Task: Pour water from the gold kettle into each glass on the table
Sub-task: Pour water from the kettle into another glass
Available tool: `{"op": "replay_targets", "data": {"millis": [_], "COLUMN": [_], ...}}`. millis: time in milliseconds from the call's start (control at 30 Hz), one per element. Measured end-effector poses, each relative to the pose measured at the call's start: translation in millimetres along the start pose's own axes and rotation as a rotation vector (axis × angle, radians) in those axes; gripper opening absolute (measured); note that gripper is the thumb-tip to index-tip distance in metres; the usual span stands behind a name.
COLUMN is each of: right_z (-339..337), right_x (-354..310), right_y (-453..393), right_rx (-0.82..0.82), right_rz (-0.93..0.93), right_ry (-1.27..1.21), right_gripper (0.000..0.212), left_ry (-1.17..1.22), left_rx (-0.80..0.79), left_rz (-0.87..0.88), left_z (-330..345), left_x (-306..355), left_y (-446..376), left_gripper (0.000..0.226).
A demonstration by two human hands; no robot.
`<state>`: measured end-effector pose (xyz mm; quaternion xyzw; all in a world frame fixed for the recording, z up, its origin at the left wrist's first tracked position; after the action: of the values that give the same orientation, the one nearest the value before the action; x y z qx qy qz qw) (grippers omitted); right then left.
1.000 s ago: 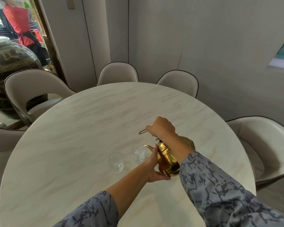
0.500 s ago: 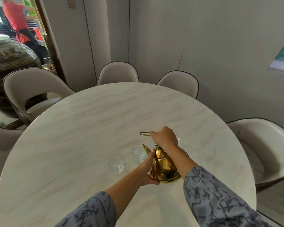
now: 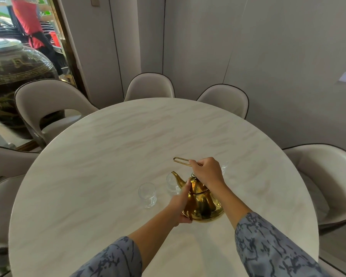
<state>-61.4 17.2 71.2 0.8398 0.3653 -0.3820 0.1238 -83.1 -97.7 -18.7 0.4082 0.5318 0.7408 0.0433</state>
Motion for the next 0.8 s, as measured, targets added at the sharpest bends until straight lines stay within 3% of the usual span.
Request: {"op": "replay_targets", "data": {"millis": [333,800], "right_z": [30,61], "right_x": [-39,-92], "right_y": [7,20], "right_rx": [-0.157,-0.241], "right_rz": [-0.128,-0.045], "right_ry": [0.067,0.361], "right_gripper": [0.053,0.035], "left_ry": [0.189,0.359], "left_rx": [-0.014,-0.130], "left_rz": [-0.043,-0.105], "left_z": [-28,-50], "left_x": [-20,-29], "left_y": [20,56], "left_gripper": [0.107,0.093]}}
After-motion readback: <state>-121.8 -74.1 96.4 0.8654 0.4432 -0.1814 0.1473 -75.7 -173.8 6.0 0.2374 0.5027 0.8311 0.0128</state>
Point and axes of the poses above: each hand's wrist, its own y-axis away from the middle knuckle, its own z-axis out of the palm, x = y × z, the point moved 3 cm from there along -y, towards the middle knuckle, and after that the axes turned 4 degrees about -z, right-handed, at the moved point
